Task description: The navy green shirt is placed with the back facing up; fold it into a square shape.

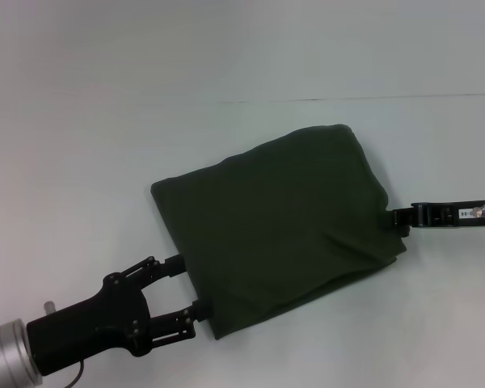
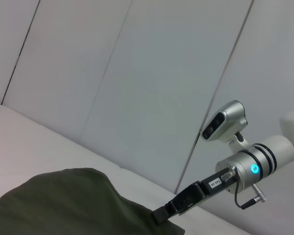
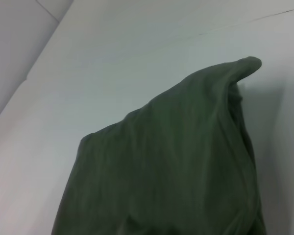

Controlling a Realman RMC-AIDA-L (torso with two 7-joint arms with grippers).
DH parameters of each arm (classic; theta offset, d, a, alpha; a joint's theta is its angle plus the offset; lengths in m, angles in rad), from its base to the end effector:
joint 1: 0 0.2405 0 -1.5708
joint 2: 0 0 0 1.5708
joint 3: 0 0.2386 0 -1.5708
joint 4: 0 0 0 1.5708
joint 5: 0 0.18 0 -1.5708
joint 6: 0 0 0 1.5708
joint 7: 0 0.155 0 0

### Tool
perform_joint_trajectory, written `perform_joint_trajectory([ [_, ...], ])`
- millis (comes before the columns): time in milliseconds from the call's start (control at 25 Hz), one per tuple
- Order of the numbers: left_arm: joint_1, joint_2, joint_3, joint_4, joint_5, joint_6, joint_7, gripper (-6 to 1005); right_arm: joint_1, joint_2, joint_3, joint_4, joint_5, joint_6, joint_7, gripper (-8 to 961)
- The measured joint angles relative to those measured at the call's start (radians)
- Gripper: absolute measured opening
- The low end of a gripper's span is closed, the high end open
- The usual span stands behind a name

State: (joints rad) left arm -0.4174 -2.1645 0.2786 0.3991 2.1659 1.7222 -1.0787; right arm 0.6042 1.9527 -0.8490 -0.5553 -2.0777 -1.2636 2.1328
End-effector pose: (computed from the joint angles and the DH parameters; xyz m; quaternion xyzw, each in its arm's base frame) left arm -0.2412 0.2349 -0.0359 -0.8798 -0.2596 -0.3757 0.1317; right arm 0.2670 0.3415 0.0116 -0.8158 0.5383 0.1447 0.1544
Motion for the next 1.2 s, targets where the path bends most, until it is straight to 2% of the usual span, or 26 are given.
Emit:
perform_joint_trajectory([
  [120, 0.000, 0.000, 0.000, 0.000, 0.000, 0.000, -0.001, 907, -0.003, 0.000, 0.018, 0.000, 0.009, -0.017, -0.027, 124],
  [360, 0.000, 0.000, -0.001, 0.000, 0.000, -0.003, -0.002, 908, -0.016, -0.004, 0.101, -0.003, 0.012, -0.085, -0.075, 12],
  [960, -0.001, 0.000, -0.001, -0.002, 0.000, -0.003, -0.019, 908, -0.039, -0.012, 0.124, -0.008, 0.000, -0.062, -0.076, 95],
  [1200, -0.001, 0.000, -0.001, -0.002, 0.000, -0.003, -0.028, 908, -0.041, 0.002, 0.121, -0.006, -0.001, -0.004, -0.100, 128],
])
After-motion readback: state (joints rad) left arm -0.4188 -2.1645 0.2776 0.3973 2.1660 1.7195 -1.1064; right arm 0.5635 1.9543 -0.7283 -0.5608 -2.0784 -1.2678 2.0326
